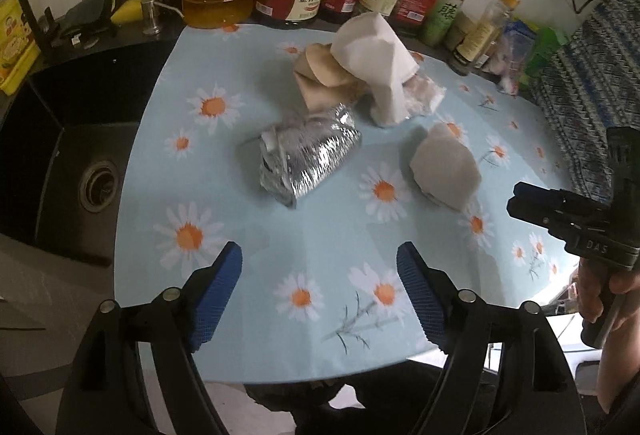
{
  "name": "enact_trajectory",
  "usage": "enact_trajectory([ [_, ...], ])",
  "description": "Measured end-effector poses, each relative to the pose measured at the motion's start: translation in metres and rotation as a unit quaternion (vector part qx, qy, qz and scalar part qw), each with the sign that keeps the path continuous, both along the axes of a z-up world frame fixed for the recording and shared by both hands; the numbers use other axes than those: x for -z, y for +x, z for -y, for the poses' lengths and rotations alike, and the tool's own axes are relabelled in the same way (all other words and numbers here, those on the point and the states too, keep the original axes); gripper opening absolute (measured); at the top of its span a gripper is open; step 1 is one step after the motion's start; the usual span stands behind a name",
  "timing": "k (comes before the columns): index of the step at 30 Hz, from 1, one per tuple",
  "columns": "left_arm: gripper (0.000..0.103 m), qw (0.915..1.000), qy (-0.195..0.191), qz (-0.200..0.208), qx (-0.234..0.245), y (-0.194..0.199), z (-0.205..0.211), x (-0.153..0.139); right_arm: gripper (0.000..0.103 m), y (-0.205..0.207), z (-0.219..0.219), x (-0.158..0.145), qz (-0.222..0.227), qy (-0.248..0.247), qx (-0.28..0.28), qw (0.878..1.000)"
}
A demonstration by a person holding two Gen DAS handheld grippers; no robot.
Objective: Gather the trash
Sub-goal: 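Grasp the foil-wrapped package with the left tool while the right tool grasps the white paper towel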
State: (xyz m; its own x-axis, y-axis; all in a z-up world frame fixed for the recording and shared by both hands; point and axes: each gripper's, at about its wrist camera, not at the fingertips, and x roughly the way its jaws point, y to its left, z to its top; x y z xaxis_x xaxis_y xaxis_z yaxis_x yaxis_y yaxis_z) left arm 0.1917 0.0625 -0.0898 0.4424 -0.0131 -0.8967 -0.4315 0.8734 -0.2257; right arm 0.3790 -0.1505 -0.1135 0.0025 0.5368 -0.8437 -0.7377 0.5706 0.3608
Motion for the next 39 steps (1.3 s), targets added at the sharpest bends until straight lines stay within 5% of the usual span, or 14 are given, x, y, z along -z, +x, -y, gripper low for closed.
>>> enact_trajectory([
  [8, 0.078, 0.9995, -0.009, -0.03, -0.008, 0.032, -0.018, 0.018, 0.06, 0.023, -0.019, 0.018, -0.01, -0.007, -0.012, 1.0],
  [17, 0.084, 0.9977, 0.025, -0.062, 0.012, 0.067, -0.021, 0.027, 0.061, 0.037, -0.042, 0.037, -0.022, -0.014, -0.03, 0.999],
  [20, 0.084, 0.9965, 0.038, -0.071, 0.023, 0.078, -0.024, 0.026, 0.055, 0.038, -0.045, 0.042, -0.026, -0.015, -0.038, 0.999],
  [28, 0.084, 0.9858, 0.079, -0.113, 0.097, 0.104, -0.013, 0.033, 0.016, 0.033, -0.047, 0.049, -0.029, -0.01, -0.062, 0.998],
  [39, 0.084, 0.9806, 0.065, -0.13, 0.131, 0.12, -0.017, 0.043, 0.011, 0.028, -0.027, 0.022, -0.031, 0.028, -0.056, 0.998],
])
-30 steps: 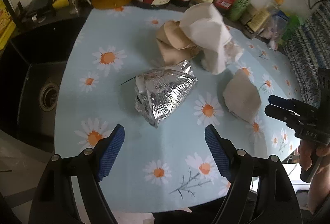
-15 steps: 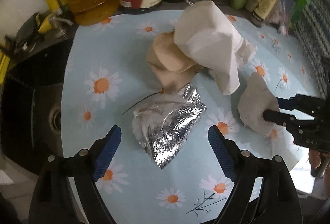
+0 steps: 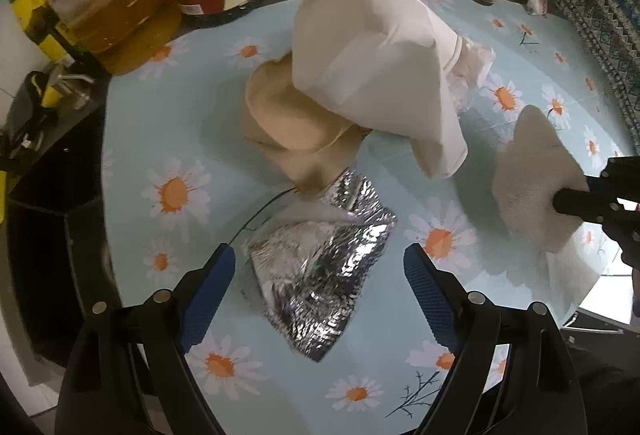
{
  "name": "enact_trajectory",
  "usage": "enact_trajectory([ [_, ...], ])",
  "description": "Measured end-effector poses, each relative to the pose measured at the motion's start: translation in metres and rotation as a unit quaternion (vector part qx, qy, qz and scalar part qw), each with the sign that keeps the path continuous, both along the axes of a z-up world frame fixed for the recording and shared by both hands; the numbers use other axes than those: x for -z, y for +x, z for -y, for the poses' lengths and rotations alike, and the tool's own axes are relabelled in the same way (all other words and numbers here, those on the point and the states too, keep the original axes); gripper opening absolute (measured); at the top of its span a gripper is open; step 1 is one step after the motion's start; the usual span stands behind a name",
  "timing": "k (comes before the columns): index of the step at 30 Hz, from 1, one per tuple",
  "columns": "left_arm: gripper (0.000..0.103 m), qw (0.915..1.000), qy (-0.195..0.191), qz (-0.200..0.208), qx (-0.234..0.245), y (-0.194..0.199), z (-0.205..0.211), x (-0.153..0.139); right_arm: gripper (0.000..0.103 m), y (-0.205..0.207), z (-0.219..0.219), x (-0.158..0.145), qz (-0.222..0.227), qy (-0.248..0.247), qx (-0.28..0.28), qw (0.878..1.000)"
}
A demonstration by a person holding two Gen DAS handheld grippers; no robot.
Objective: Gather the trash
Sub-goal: 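Grasp the foil-wrapped package with the left tool while the right tool grasps the white paper towel, then carry the foil package with the left tool into the bin while the right tool drops the towel there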
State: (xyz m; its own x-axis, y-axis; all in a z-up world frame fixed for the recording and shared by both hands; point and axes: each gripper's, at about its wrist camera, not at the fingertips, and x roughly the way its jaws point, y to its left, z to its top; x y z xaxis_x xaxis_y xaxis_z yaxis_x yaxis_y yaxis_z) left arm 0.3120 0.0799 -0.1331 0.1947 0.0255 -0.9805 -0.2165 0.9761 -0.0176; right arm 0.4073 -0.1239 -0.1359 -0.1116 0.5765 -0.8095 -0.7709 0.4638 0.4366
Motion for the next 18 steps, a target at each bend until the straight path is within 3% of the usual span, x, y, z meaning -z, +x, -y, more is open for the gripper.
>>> enact_trajectory([
  [8, 0.082, 0.9993, 0.009, -0.015, 0.033, 0.011, 0.005, 0.011, 0.011, -0.005, 0.021, -0.016, -0.002, 0.011, 0.016, 1.0],
  [11, 0.073, 0.9991, 0.002, -0.02, 0.037, 0.012, 0.005, 0.017, 0.011, -0.006, 0.028, -0.015, -0.005, 0.011, 0.025, 1.0],
  [18, 0.067, 0.9993, -0.003, -0.009, 0.036, 0.004, 0.005, 0.015, 0.011, -0.01, 0.035, -0.014, -0.004, 0.009, 0.035, 0.999],
])
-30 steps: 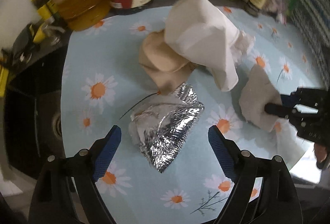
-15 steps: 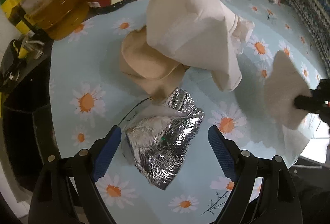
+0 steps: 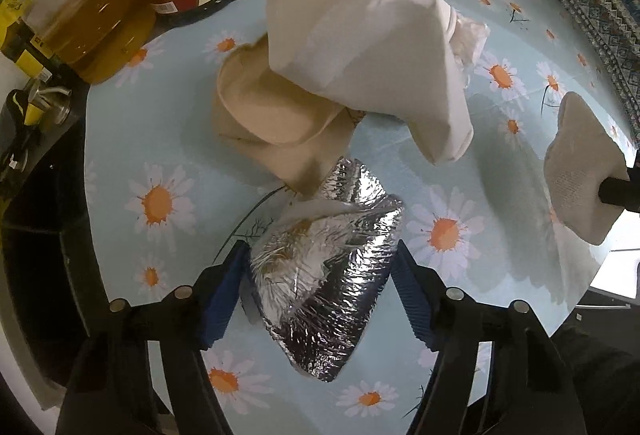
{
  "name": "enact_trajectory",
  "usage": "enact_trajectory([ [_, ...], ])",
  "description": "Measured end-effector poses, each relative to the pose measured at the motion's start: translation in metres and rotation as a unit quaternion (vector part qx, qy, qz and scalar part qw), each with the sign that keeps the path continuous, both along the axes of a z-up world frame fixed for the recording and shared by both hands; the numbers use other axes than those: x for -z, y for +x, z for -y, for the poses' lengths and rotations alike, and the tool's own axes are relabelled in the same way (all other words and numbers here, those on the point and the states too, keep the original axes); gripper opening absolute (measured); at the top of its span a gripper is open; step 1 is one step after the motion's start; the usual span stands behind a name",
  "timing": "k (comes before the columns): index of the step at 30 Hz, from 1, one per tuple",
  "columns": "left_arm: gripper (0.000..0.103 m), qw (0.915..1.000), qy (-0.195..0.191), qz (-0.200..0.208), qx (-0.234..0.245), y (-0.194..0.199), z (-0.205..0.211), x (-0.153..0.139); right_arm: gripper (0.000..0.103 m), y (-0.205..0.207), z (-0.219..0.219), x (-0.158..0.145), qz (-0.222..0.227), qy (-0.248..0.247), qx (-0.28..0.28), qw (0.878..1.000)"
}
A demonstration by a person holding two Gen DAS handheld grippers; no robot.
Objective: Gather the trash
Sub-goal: 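Carry the foil package with the left tool into the bin while the right tool drops the towel there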
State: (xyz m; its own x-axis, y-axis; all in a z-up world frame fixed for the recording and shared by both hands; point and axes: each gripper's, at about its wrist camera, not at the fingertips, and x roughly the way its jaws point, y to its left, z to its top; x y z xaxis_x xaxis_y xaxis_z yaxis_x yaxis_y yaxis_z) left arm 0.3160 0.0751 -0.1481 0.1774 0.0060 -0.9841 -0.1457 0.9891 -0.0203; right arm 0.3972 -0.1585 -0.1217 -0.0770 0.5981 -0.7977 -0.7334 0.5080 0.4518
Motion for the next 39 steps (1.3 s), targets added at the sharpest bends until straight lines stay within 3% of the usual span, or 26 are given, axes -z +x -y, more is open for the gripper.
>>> enact_trajectory([
  [13, 0.065, 0.9994, -0.014, 0.026, -0.018, -0.032, -0.007, -0.017, 0.011, -0.017, 0.0, -0.008, 0.012, -0.001, -0.001, 1.0],
  [16, 0.064, 0.9981, -0.038, 0.036, -0.033, -0.048, -0.013, -0.02, 0.011, -0.023, -0.002, -0.011, 0.017, 0.0, -0.005, 1.0],
  [22, 0.065, 0.9966, -0.045, 0.047, -0.051, -0.077, -0.012, -0.026, 0.011, -0.04, -0.007, -0.014, 0.021, -0.001, -0.018, 1.0],
  [33, 0.065, 0.9897, -0.073, 0.083, -0.091, -0.124, 0.006, -0.038, 0.011, -0.081, -0.024, -0.014, 0.018, -0.004, -0.052, 0.998],
  [39, 0.065, 0.9847, -0.089, 0.095, -0.115, -0.148, 0.015, -0.031, 0.011, -0.112, -0.036, -0.01, 0.012, -0.01, -0.078, 0.997],
])
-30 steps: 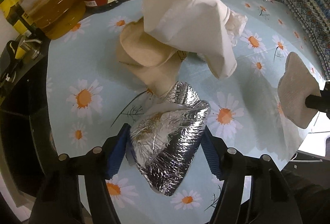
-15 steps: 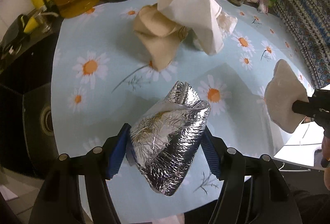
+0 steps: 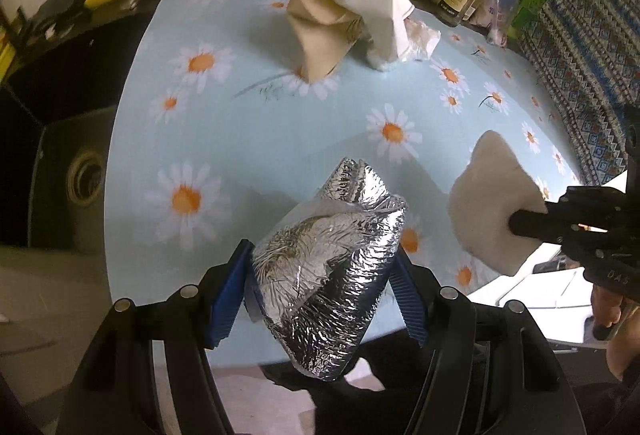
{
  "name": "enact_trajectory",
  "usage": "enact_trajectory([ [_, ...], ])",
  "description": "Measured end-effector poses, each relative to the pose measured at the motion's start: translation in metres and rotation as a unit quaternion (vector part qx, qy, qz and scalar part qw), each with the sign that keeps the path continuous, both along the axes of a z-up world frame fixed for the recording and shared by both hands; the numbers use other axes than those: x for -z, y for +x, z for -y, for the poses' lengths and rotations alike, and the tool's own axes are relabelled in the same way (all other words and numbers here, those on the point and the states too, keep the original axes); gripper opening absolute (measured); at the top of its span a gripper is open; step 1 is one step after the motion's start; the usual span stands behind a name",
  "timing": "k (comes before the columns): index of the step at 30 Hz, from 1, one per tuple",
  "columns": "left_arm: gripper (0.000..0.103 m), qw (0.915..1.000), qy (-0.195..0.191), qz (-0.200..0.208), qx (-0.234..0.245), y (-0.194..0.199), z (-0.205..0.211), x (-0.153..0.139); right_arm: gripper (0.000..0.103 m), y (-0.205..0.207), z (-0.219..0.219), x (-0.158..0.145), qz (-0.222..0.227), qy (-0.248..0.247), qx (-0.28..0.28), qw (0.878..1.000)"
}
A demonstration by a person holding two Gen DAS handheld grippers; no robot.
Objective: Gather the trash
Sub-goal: 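Carry the foil package with the left tool into the bin while the right tool drops the towel there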
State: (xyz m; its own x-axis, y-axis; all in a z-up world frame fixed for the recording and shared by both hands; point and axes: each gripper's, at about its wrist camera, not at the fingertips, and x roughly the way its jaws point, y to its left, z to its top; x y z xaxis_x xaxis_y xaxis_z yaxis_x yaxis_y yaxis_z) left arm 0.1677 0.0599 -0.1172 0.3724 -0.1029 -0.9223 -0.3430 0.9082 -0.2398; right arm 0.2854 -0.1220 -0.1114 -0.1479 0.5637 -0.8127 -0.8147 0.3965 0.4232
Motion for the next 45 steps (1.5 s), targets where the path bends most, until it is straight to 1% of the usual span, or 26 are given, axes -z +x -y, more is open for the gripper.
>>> enact_trajectory([
  [7, 0.065, 0.9989, -0.028, 0.012, -0.035, -0.046, 0.003, 0.005, 0.011, -0.033, -0.01, 0.0, -0.005, -0.005, -0.024, 1.0],
  [16, 0.065, 0.9963, -0.057, 0.019, -0.062, -0.098, 0.013, 0.012, 0.011, -0.083, -0.021, -0.003, -0.011, -0.011, -0.061, 0.998],
  [18, 0.065, 0.9954, -0.068, 0.018, -0.066, -0.108, 0.016, 0.015, 0.011, -0.091, -0.022, -0.002, -0.012, -0.014, -0.068, 0.998],
  [26, 0.065, 0.9923, -0.094, 0.01, -0.08, -0.141, 0.021, 0.029, 0.011, -0.127, -0.022, 0.007, -0.018, -0.032, -0.099, 0.994],
  [33, 0.065, 0.9879, -0.123, -0.006, -0.094, -0.158, 0.026, 0.052, 0.011, -0.15, -0.021, 0.022, -0.027, -0.054, -0.121, 0.991],
  [36, 0.065, 0.987, -0.128, -0.016, -0.095, -0.161, 0.03, 0.061, 0.011, -0.157, -0.022, 0.032, -0.025, -0.068, -0.13, 0.989],
  [38, 0.065, 0.9861, -0.133, -0.021, -0.098, -0.164, 0.03, 0.068, 0.011, -0.161, -0.021, 0.039, -0.019, -0.09, -0.122, 0.988],
  [45, 0.065, 0.9825, -0.148, -0.039, -0.107, -0.17, 0.033, 0.086, 0.011, -0.163, -0.022, 0.063, -0.035, -0.114, -0.113, 0.986],
])
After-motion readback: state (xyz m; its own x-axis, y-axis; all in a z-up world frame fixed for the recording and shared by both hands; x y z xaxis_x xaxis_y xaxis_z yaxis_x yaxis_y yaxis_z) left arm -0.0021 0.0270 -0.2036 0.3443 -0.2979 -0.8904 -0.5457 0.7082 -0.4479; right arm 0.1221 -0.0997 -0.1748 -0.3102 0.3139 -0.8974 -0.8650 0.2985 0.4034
